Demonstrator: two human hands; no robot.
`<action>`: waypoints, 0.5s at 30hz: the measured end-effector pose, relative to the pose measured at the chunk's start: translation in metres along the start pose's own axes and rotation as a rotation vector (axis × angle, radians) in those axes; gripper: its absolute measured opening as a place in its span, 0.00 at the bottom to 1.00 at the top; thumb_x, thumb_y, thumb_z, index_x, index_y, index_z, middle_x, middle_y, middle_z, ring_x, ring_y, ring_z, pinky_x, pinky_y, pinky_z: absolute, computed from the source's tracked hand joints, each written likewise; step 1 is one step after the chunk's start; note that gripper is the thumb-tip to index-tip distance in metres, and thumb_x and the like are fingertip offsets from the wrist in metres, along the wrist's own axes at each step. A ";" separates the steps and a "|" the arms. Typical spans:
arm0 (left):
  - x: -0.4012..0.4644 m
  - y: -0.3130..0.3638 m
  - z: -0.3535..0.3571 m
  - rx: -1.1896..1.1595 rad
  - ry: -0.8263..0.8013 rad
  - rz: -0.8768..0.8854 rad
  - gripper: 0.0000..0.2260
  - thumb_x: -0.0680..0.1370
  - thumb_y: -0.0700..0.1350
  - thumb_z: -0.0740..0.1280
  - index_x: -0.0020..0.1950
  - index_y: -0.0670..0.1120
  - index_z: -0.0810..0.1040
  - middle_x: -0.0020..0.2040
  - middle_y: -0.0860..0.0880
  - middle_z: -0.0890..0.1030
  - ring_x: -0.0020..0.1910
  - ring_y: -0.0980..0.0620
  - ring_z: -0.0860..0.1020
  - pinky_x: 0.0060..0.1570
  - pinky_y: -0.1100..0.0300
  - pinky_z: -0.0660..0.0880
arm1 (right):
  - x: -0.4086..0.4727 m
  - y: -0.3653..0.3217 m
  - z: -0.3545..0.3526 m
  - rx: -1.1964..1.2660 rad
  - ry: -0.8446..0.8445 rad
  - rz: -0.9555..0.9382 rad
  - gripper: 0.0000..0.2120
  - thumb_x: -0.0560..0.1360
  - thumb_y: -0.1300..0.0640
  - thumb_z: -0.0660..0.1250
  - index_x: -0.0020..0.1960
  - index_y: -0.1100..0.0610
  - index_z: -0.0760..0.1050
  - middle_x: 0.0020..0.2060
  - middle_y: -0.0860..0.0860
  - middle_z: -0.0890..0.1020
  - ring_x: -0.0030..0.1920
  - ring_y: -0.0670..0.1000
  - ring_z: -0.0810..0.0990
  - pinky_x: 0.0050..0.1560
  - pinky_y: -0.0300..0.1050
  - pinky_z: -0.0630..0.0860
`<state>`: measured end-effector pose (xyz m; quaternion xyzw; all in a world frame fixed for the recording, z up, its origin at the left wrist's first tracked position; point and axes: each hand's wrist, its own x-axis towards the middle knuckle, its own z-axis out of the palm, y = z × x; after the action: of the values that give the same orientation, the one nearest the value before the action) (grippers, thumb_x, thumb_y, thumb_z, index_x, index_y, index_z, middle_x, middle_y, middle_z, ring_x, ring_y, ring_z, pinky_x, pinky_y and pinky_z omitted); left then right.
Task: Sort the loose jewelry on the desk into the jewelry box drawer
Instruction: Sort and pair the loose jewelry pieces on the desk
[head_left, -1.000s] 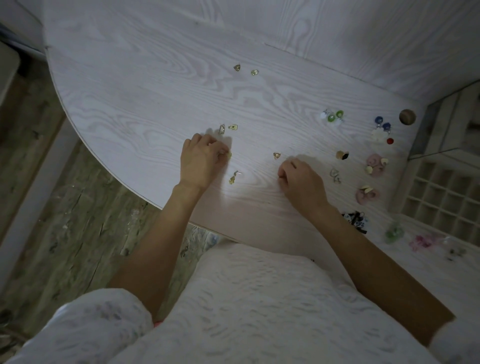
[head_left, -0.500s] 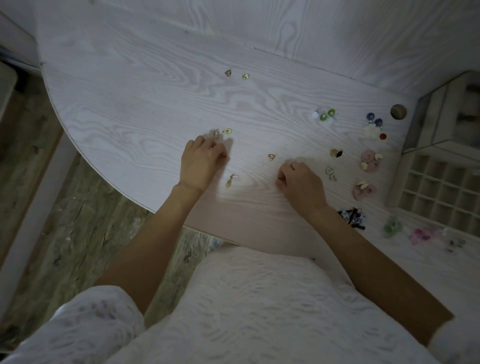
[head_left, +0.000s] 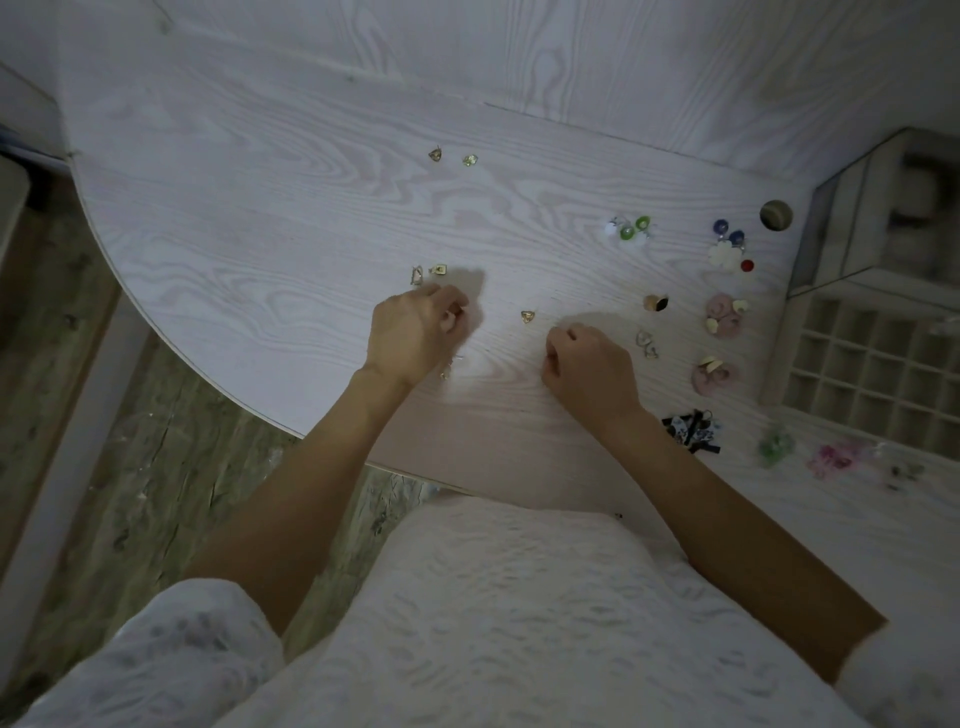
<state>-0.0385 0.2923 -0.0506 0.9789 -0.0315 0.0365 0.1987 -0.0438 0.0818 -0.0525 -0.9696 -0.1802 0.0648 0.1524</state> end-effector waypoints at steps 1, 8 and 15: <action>-0.002 0.012 0.002 -0.065 -0.003 0.028 0.12 0.72 0.50 0.62 0.45 0.46 0.81 0.38 0.49 0.83 0.33 0.47 0.81 0.30 0.56 0.77 | -0.001 0.005 -0.001 0.017 0.004 0.034 0.04 0.67 0.65 0.68 0.35 0.61 0.73 0.29 0.55 0.75 0.29 0.51 0.70 0.27 0.40 0.61; -0.004 0.091 0.048 -0.268 -0.157 0.119 0.09 0.70 0.42 0.65 0.47 0.42 0.80 0.41 0.44 0.83 0.35 0.44 0.81 0.33 0.52 0.78 | -0.011 0.037 -0.010 0.067 -0.023 0.247 0.05 0.74 0.59 0.64 0.46 0.61 0.75 0.40 0.56 0.77 0.39 0.54 0.74 0.35 0.43 0.66; 0.003 0.098 0.061 -0.327 -0.173 0.044 0.11 0.71 0.36 0.69 0.52 0.42 0.79 0.46 0.44 0.80 0.41 0.47 0.80 0.40 0.55 0.78 | -0.022 0.048 -0.015 0.168 0.003 0.308 0.05 0.74 0.62 0.65 0.48 0.63 0.75 0.44 0.58 0.77 0.42 0.55 0.75 0.38 0.42 0.64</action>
<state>-0.0395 0.1781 -0.0685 0.9320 -0.0756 -0.0493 0.3509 -0.0460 0.0270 -0.0518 -0.9697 -0.0233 0.1009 0.2213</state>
